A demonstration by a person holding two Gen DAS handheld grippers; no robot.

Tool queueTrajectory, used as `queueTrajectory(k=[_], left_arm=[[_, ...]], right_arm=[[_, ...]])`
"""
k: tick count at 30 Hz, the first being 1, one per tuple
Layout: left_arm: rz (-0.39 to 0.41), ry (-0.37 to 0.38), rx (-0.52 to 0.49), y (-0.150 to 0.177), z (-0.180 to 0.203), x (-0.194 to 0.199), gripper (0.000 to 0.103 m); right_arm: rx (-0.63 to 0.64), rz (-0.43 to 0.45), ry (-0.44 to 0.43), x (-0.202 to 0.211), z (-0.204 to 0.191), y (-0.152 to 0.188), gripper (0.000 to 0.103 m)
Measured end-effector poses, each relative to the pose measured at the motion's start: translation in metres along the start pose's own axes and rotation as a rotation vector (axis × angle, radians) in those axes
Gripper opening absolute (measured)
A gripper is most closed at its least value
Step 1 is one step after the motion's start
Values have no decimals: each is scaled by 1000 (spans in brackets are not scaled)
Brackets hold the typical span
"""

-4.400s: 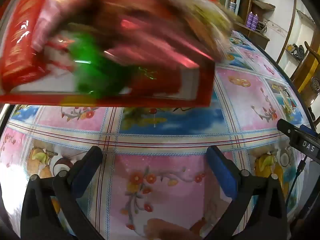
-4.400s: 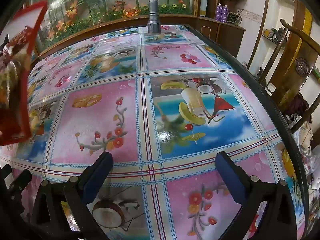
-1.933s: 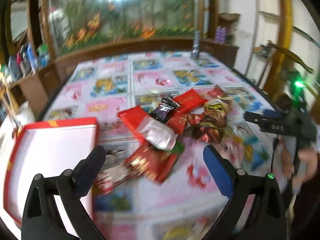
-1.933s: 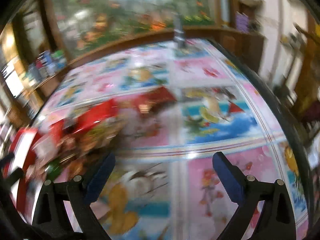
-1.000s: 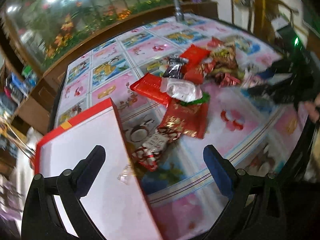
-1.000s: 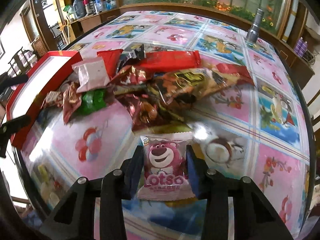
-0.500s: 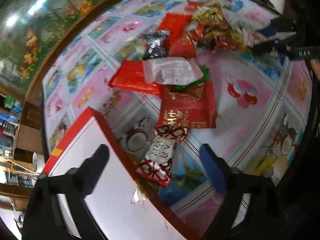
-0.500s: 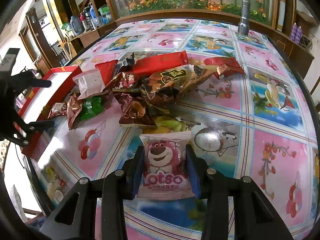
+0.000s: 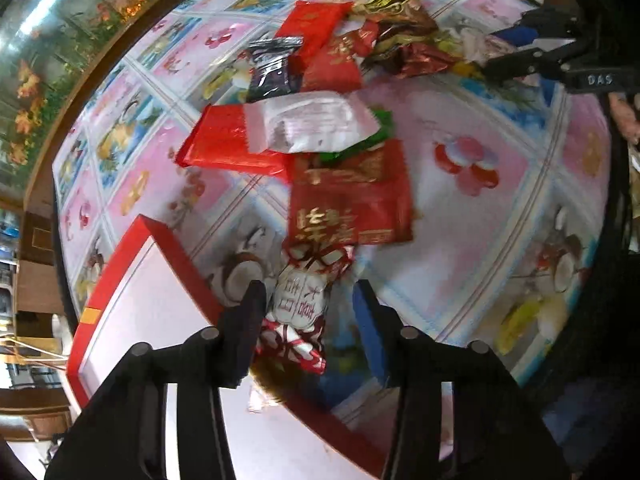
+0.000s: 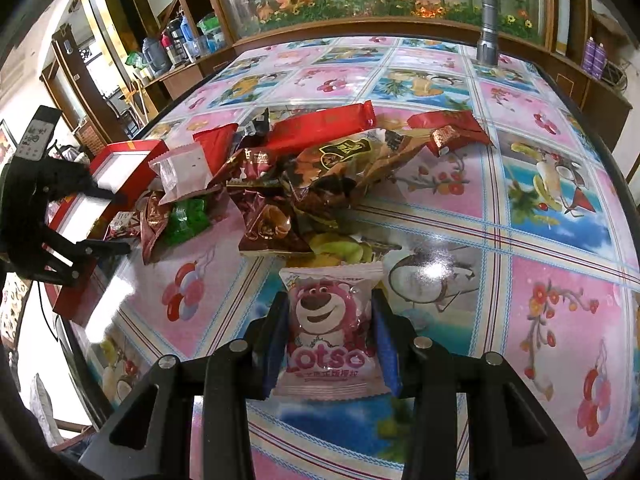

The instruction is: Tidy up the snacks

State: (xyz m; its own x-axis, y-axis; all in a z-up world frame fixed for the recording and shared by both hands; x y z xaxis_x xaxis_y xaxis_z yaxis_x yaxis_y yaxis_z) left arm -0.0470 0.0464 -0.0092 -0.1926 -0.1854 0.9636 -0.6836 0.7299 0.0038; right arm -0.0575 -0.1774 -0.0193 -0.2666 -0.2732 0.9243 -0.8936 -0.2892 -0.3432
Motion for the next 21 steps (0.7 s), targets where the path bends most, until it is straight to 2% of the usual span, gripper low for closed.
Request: queueTrajectory(k=[2, 5, 9, 13, 17, 21], left_arm=[[-3, -14, 19, 0, -7, -2, 44], [-9, 7, 58, 2, -18, -3, 44], [-28, -25, 3, 4, -11, -5, 43], [-36, -4, -1, -3, -13, -6, 43], [-38, -42, -48, -12, -3, -3, 43], [-40, -50, -76, -12, 1, -2, 43]], right_arm=[[-2, -2, 2, 0, 0, -1, 43], [-5, -3, 4, 0, -1, -1, 43], [-5, -5, 3, 0, -1, -1, 43], [-8, -8, 4, 0, -1, -2, 43], [-10, -15, 15, 0, -2, -3, 43], [0, -36, 43, 0, -5, -1, 43]])
Point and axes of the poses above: each gripper's, at about its wrist camera, not at the fingertips, and x roughly against the way its jaws point, z to its right, y to its underside, the point moved 3 cm from there along -x, roughly the way its jaws point, and after that the axes turned 14 degrees about -z, right-handed, at the moved point
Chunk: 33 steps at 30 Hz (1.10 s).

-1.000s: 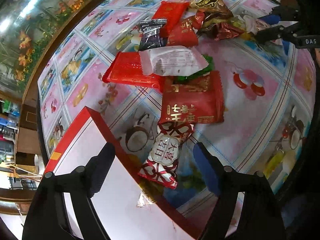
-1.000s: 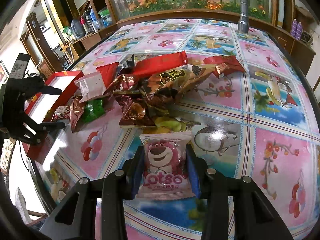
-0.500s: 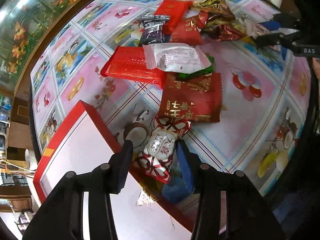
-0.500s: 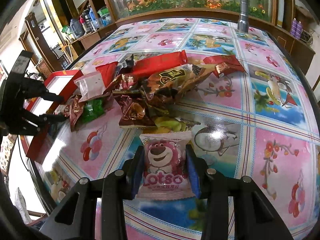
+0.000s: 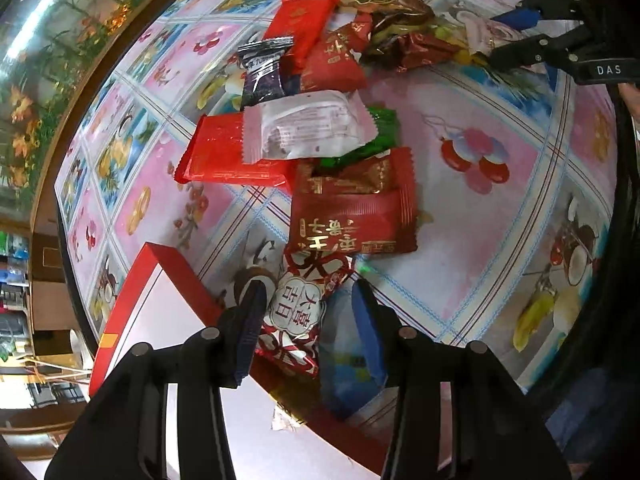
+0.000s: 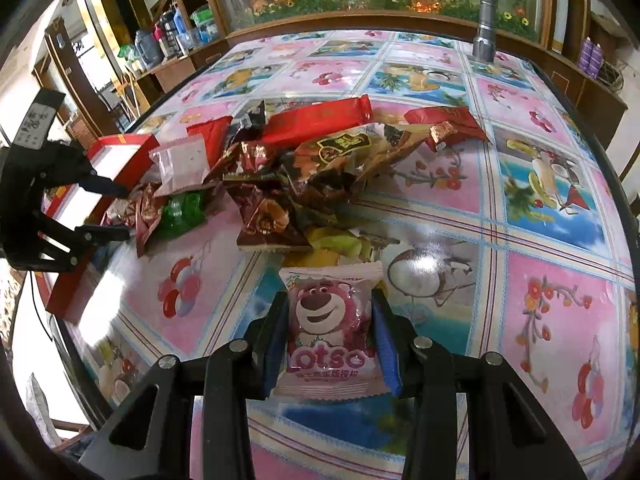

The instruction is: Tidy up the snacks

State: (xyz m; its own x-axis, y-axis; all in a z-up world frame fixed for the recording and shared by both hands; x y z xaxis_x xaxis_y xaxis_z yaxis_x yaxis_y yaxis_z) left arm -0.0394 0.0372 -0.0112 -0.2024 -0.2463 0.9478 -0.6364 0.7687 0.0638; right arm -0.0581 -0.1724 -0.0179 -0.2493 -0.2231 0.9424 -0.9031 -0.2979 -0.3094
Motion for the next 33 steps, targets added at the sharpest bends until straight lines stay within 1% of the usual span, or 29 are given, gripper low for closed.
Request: queueTrajectory(k=[2, 4, 7, 8, 10, 11, 14, 16, 18, 20, 22, 25, 28, 29, 31, 33], left_arm=[[0, 23, 12, 1, -4, -1, 43], [-9, 63, 44, 1, -10, -3, 44], [-15, 100, 79, 2, -14, -5, 44], [-15, 106, 87, 3, -14, -5, 42], [-11, 143, 101, 4, -13, -5, 32], [-6, 177, 109, 5, -12, -6, 26], [12, 188, 121, 9, -8, -4, 26], [31, 203, 127, 14, 0, -2, 26], [54, 223, 152, 19, 8, 2, 26], [78, 234, 192, 26, 16, 5, 26], [106, 245, 227, 33, 23, 8, 26], [165, 292, 274, 47, 33, 15, 26], [231, 330, 360, 62, 35, 25, 26], [271, 332, 404, 71, 34, 33, 26], [324, 320, 459, 83, 29, 41, 26], [390, 284, 540, 103, 23, 55, 26]], right_arm=[[4, -2, 11, 0, -1, 1, 42], [-3, -2, 16, 0, -1, 1, 42], [-9, 0, 32, 0, -2, 2, 40], [-12, 0, 33, 0, -2, 2, 40], [-18, 0, 34, 0, -2, 1, 40], [-23, 0, 31, 0, -2, 2, 40], [-39, -1, 10, 2, 0, 3, 39], [-54, -1, -19, 4, 4, 5, 39], [-64, -1, -44, 6, 6, 8, 39], [-79, -2, -80, 7, 9, 11, 39], [-93, -7, -152, 9, 10, 15, 38], [-83, -16, -212, 10, 4, 20, 38], [-75, -28, -281, 10, -9, 19, 38], [-70, -29, -295, 10, -13, 19, 38], [-44, -25, -322, 10, -30, 15, 38], [-12, -14, -338, 11, -49, 9, 38]])
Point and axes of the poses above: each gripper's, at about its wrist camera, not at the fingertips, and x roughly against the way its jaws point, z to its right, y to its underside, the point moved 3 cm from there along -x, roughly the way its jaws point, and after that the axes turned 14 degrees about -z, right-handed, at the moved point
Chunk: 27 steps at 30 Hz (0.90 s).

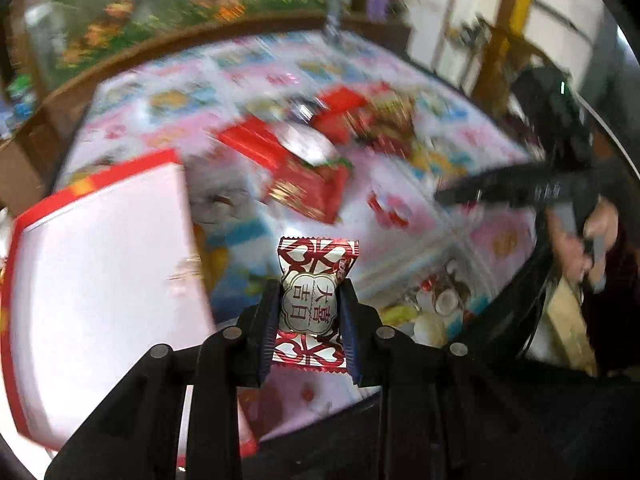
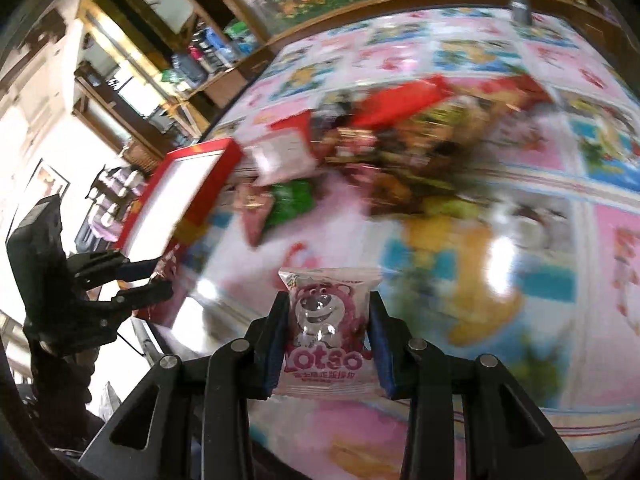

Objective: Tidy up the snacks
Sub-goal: 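Carry both candies into the red box and open both tools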

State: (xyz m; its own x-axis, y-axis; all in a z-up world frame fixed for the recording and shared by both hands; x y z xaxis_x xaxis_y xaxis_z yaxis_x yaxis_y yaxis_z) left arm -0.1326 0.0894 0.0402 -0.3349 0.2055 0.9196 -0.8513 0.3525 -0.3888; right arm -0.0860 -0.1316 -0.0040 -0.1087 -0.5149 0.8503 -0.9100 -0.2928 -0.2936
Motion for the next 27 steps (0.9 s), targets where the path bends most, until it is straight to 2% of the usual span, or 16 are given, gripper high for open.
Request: queueTrajectory(k=[4, 6, 13, 16, 20, 22, 24, 26, 27], left_arm=[[127, -102, 108, 15, -27, 33, 26], [148, -136, 142, 23, -42, 39, 26], [114, -158, 356, 50, -105, 33, 26], [96, -189, 400, 60, -117, 27, 26], [75, -246, 441, 70, -123, 23, 26], [73, -280, 455, 71, -123, 24, 30], [75, -298, 477, 73, -125, 27, 53], [101, -307, 487, 74, -125, 31, 61], [110, -309, 490, 73, -124, 33, 61]], right_arm=[[115, 22, -22, -14, -55, -14, 38], [178, 29, -33, -24, -88, -23, 38], [253, 65, -103, -64, -172, -63, 38], [271, 40, -133, -87, -202, -75, 38], [290, 5, -117, -113, -226, -79, 41], [292, 6, -125, -115, -231, -80, 43], [289, 21, -131, -111, -227, -81, 44], [279, 59, -145, -99, -216, -80, 52], [269, 74, -152, -93, -208, -80, 55]])
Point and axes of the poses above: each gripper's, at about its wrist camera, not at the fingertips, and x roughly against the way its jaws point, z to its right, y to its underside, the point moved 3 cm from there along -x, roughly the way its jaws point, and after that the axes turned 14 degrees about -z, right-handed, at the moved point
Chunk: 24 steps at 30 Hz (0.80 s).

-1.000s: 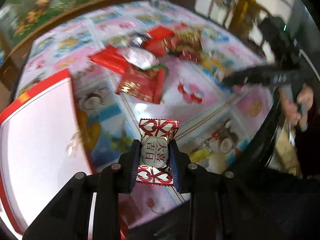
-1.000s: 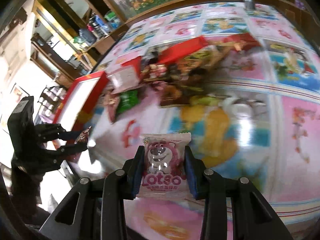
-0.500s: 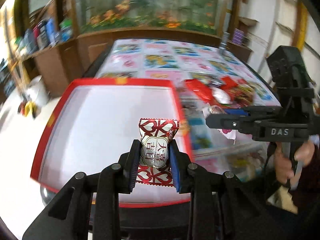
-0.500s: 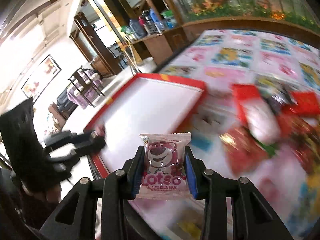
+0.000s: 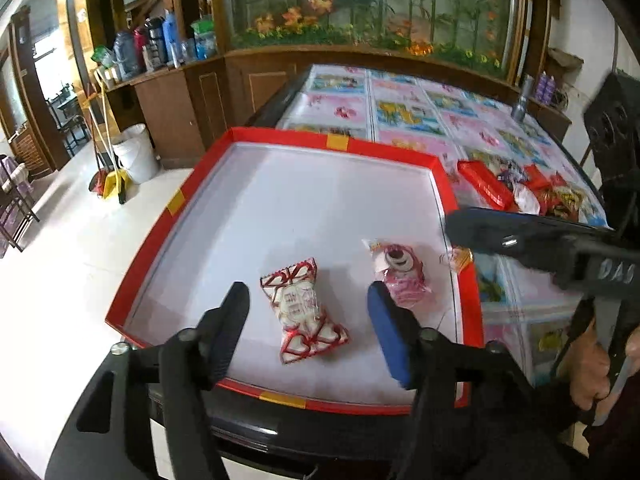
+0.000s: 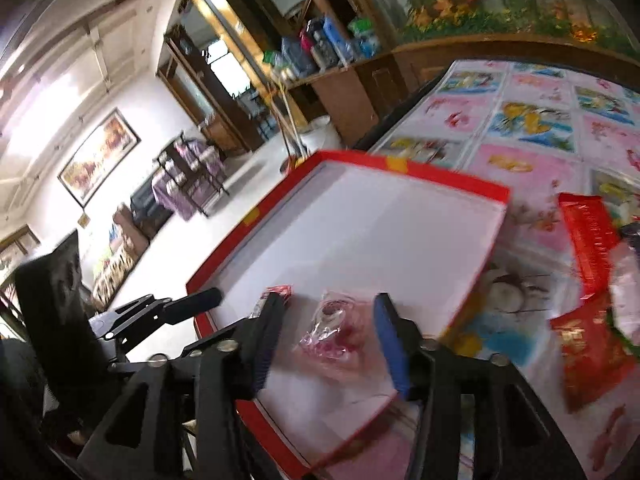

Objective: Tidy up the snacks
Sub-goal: 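Carry both candies into the red box and open both tools, then grasp a bunch of gold-wrapped snacks with the right tool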

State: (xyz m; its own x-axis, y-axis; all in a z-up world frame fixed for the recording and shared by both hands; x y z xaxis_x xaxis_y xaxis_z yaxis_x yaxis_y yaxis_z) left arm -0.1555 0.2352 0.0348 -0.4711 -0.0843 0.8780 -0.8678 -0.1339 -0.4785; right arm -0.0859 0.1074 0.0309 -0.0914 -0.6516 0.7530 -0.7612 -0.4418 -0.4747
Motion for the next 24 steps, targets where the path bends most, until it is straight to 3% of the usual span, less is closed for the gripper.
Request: queueTrajectory(k=[4, 11, 15, 20, 24], left_arm=[[25, 50, -36, -2, 17, 11, 61], [51, 83, -238, 2, 85, 15, 65], [28, 114, -282, 2, 113, 9, 66], [7, 134, -322, 4, 136, 4, 66], [-12, 134, -338, 4, 147, 1, 66]], right_arm=[[-68, 74, 17, 34, 38, 11, 59], [-241, 161, 150, 108, 132, 58, 61], [-314, 210, 239, 144, 171, 84, 66], [-385, 201, 298, 154, 205, 97, 66], [-463, 195, 287, 150, 225, 89, 66]])
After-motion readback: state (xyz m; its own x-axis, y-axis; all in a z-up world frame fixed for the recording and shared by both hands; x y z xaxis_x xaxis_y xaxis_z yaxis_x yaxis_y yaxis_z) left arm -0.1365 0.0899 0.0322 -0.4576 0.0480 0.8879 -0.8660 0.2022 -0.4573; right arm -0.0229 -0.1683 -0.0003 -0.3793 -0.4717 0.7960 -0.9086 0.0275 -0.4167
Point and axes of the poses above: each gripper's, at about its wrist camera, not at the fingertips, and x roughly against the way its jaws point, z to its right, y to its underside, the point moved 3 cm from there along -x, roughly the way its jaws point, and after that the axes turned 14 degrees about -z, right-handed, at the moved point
